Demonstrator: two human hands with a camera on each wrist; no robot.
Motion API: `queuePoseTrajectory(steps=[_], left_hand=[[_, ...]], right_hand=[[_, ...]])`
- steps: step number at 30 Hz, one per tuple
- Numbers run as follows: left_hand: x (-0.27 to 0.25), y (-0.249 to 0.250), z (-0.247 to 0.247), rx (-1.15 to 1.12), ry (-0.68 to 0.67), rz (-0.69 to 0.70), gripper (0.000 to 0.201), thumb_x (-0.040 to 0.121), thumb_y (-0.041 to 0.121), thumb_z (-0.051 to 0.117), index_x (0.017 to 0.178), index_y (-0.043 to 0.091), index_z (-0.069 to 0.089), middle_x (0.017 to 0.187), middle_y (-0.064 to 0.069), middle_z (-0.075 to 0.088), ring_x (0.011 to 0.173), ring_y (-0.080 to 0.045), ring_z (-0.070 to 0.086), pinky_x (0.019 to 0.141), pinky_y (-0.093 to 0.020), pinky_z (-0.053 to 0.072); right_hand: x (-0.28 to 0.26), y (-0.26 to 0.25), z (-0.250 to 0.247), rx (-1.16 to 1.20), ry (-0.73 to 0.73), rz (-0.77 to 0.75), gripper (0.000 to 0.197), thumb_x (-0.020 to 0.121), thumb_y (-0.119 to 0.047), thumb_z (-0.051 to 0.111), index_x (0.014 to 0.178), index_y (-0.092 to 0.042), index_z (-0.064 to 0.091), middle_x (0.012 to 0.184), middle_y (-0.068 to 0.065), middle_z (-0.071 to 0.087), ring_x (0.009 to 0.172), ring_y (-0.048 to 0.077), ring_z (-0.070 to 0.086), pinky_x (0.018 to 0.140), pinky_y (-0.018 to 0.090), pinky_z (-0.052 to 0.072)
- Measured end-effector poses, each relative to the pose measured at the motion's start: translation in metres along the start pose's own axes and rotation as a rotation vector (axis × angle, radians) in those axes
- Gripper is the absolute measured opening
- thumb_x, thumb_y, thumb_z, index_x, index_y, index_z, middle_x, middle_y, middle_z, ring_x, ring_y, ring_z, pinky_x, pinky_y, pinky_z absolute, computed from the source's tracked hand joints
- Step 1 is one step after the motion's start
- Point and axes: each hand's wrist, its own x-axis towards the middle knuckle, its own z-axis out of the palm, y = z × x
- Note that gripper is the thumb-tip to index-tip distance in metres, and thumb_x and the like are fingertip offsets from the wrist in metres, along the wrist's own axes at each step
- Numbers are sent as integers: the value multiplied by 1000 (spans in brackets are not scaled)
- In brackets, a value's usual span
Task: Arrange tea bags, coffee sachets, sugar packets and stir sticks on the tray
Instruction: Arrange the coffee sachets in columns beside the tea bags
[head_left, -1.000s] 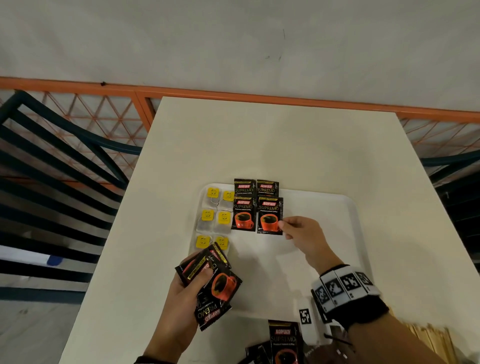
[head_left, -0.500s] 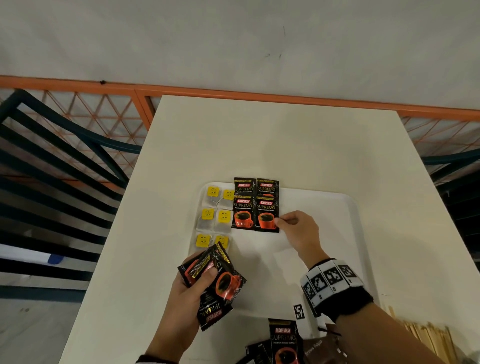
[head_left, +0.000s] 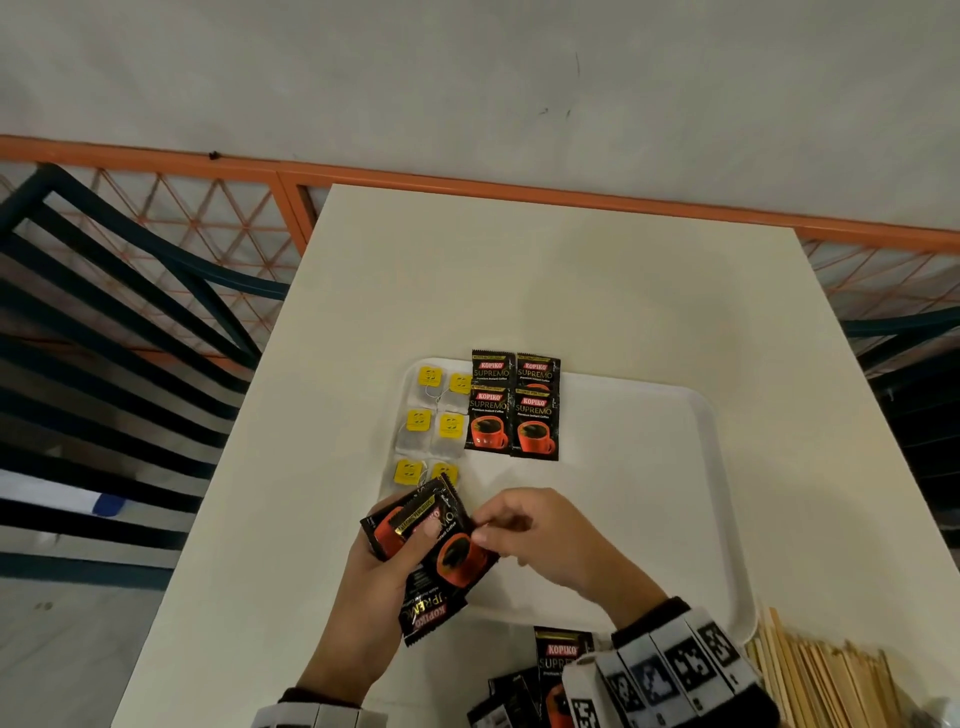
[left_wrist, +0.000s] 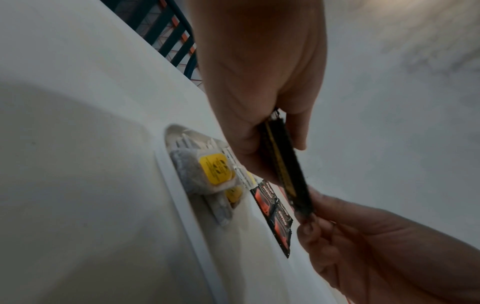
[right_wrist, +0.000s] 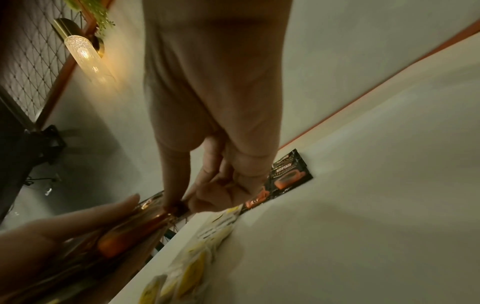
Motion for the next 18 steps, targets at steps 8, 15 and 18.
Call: queuePoseTrajectory(steps=[8,15,18], left_hand=[[-4,1,-9,-97,9,-53,37,87,-3,44,111,21,59,93,-13,71,74,-29,70,54,-40,55],[-5,5,-18,-147,50,-42,35,89,-4,44,113,17,57,96,-15,70,74,-28,70,57,-35,58],[-5,5,-19,-131,70,-34,36,88,-4,45,116,16,56,100,-16,68,75,-27,70,55,-34,57]], right_hand=[[-4,12,2,181,75,92,9,87,-15,60,93,-10,65,72,3,61,64,9,56,59,16,49],[13,20,0,391,273,193,3,89,-10,58,88,-12,59,73,2,59,63,12,55,53,19,43],[23,21,3,391,363,210,2,88,-9,59,90,-11,58,73,2,58,62,12,53,54,20,43]])
